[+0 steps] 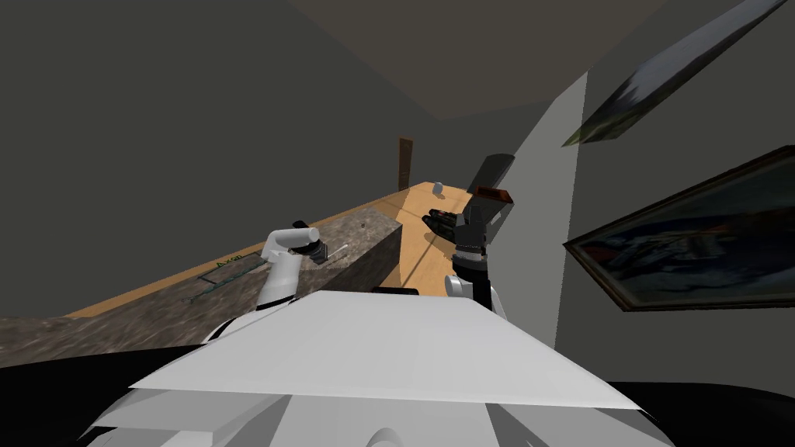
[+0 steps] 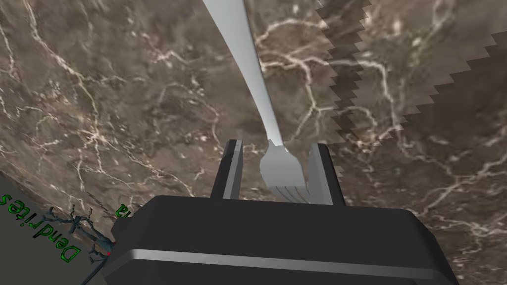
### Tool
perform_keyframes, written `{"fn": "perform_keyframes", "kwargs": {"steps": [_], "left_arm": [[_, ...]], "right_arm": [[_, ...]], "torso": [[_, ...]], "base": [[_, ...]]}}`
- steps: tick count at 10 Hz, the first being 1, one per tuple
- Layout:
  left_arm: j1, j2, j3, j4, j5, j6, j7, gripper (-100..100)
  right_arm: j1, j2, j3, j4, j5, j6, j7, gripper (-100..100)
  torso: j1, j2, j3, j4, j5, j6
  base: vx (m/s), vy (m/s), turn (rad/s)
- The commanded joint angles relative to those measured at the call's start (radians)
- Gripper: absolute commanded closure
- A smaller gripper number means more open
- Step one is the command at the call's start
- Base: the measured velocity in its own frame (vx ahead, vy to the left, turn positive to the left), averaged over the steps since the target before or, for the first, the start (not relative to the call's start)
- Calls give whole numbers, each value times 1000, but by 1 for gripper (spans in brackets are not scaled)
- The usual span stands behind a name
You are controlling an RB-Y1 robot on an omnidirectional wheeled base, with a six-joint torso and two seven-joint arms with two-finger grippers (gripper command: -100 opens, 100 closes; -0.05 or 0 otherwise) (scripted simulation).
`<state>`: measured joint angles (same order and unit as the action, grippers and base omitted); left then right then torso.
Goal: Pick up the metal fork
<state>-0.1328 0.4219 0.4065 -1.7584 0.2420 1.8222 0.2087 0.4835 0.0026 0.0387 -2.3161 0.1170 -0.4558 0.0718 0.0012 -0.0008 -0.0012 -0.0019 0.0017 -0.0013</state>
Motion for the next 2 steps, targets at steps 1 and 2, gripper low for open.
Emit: {"fn": "perform_keyframes", "kwargs": {"steps": [1,2], "left_arm": [[0,0,0,0,0,0,0,100],[0,0,0,-2,0,5,1,0]], "right_arm": [[0,0,0,0,0,0,0,0],[0,0,0,0,0,0,0,0]], "torso": [[0,0,0,0,0,0],[0,0,0,0,0,0]], "base": [[0,0,0],[0,0,0]]}}
